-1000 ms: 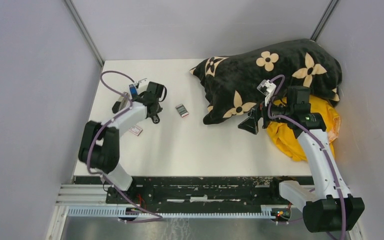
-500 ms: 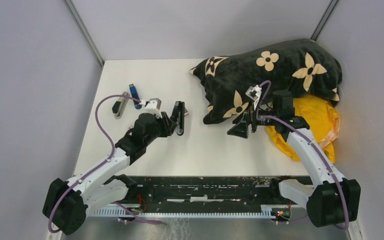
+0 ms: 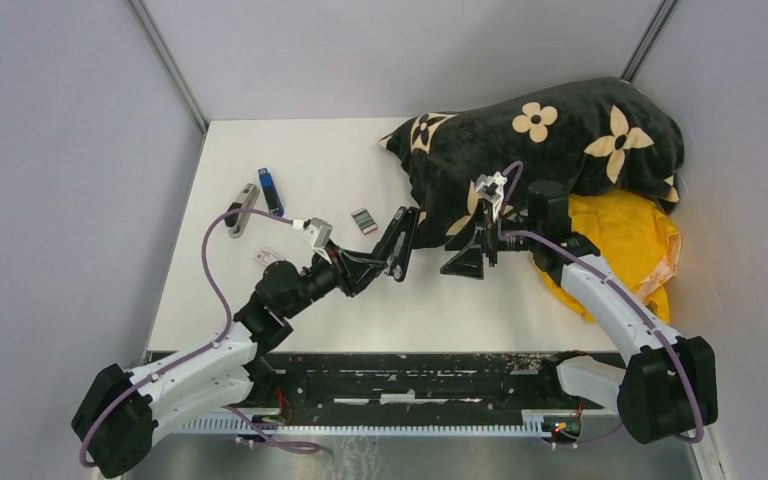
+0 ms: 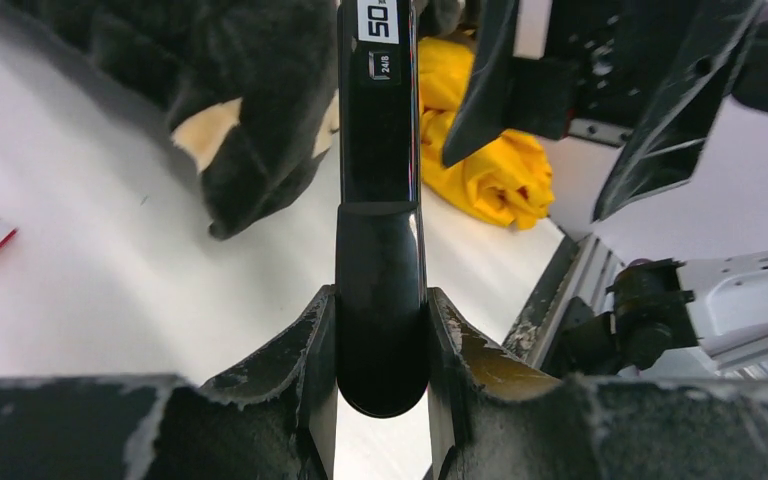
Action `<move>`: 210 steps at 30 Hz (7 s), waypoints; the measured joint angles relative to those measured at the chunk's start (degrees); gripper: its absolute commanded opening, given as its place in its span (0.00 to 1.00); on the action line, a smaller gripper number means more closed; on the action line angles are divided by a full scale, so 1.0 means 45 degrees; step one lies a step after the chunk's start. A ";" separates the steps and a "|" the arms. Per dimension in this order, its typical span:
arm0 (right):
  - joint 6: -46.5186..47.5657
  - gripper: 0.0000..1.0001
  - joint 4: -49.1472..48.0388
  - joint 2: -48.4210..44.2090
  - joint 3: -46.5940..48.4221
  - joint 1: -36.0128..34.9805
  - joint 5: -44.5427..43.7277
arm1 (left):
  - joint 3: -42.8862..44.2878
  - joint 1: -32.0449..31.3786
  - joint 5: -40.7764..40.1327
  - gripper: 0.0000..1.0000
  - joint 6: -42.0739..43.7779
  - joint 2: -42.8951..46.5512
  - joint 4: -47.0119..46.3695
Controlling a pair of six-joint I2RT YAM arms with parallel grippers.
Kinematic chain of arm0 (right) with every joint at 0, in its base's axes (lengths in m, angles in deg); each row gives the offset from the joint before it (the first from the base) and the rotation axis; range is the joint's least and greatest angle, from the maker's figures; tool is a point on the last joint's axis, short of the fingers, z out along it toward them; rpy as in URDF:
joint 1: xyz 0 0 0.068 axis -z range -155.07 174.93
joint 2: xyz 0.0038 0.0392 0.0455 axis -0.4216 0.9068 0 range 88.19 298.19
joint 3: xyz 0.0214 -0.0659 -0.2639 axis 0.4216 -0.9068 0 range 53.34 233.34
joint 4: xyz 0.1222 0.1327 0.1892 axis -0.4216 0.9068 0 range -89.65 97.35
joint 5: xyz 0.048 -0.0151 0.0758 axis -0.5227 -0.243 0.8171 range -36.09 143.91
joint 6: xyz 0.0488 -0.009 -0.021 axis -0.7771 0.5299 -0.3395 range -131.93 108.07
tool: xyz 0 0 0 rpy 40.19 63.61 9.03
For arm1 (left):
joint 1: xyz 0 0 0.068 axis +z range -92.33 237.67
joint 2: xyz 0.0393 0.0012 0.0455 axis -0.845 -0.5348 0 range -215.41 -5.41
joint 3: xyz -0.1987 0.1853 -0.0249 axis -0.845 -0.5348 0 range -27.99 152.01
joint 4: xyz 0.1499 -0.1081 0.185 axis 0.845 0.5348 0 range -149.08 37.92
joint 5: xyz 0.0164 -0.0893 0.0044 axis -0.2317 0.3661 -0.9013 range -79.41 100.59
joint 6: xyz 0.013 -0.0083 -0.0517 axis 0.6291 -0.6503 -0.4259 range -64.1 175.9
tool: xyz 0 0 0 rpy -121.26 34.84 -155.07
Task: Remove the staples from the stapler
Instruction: Unload the staple at the center of the board, then place the stapler at the center of the board.
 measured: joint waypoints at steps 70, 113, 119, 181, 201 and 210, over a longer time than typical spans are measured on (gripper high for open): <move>-0.4333 0.02 -0.5629 0.0918 -0.0583 -0.1812 0.0617 | 0.0962 -0.1375 0.1593 0.93 -0.1661 -0.4260 -0.7975; 0.6149 0.01 0.5085 0.1171 0.1962 -0.1909 -0.0539 | 0.2943 -0.1287 0.4430 0.03 0.2574 -0.4537 -0.0865; 1.0239 0.01 0.8111 0.1302 0.2837 -0.1996 -0.2982 | 0.2152 -0.1277 0.4483 0.03 0.5357 -0.4541 -0.1059; 0.5158 0.89 0.7412 0.0520 0.3949 -0.0957 -0.0223 | 0.0554 -0.1025 0.0136 0.03 -0.0782 -0.2817 -0.3706; 0.5071 0.89 0.7257 0.0437 0.3677 -0.0364 -0.0845 | 0.7359 0.5965 -0.3128 0.03 -0.2657 -0.8573 0.6023; 0.4843 0.90 0.7033 0.0437 0.3575 -0.0364 -0.0845 | 1.4095 0.6567 -0.5139 0.05 -0.4833 -1.2930 0.9870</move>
